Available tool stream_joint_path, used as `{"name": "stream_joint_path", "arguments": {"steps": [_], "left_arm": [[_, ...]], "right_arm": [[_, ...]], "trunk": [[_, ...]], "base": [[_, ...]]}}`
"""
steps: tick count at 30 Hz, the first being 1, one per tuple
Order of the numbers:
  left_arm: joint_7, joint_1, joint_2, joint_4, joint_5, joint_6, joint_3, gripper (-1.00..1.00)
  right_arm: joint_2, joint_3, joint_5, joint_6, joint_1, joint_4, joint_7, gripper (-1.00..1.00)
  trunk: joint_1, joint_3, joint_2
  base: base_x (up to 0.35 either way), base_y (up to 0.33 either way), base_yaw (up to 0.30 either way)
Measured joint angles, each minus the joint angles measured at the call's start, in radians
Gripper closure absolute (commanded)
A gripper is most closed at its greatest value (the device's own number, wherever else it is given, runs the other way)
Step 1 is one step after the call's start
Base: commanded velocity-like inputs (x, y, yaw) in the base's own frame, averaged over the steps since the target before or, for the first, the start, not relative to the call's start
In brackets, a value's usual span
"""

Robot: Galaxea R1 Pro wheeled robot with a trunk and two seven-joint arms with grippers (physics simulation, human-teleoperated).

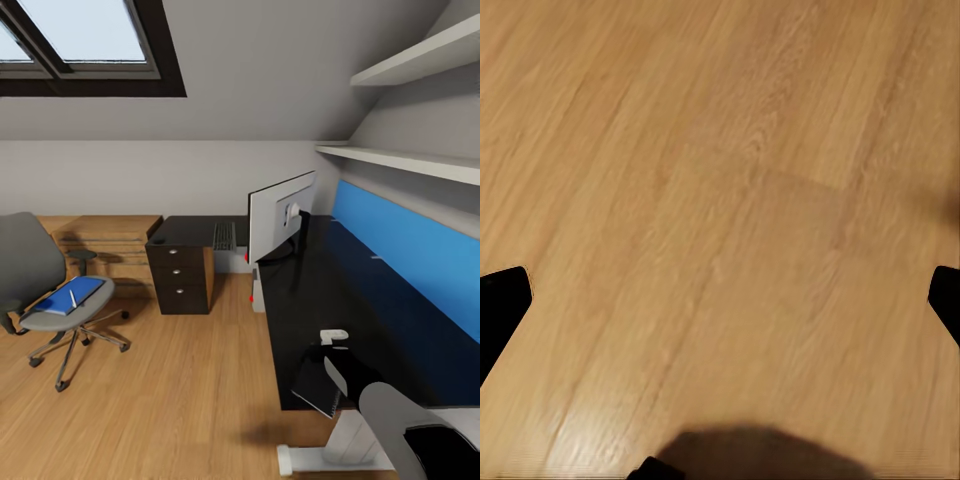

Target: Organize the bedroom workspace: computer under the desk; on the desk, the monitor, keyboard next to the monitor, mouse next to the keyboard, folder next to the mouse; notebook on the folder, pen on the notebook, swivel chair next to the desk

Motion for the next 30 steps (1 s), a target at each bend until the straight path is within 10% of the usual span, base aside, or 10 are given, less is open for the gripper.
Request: {"name": "stream_joint_path", "arguments": {"steps": [30], "left_arm": [[0.0, 0.0, 0.0, 0.0, 0.0, 0.0, 0.0, -1.0]], "right_arm": [[0.001, -0.001, -0.002, -0.007, -0.001, 0.007, -0.002, -1.0]], "trunk": [[0.0, 0.0, 0.0]], "base": [[-0.023, 0.0, 0.0]]}}
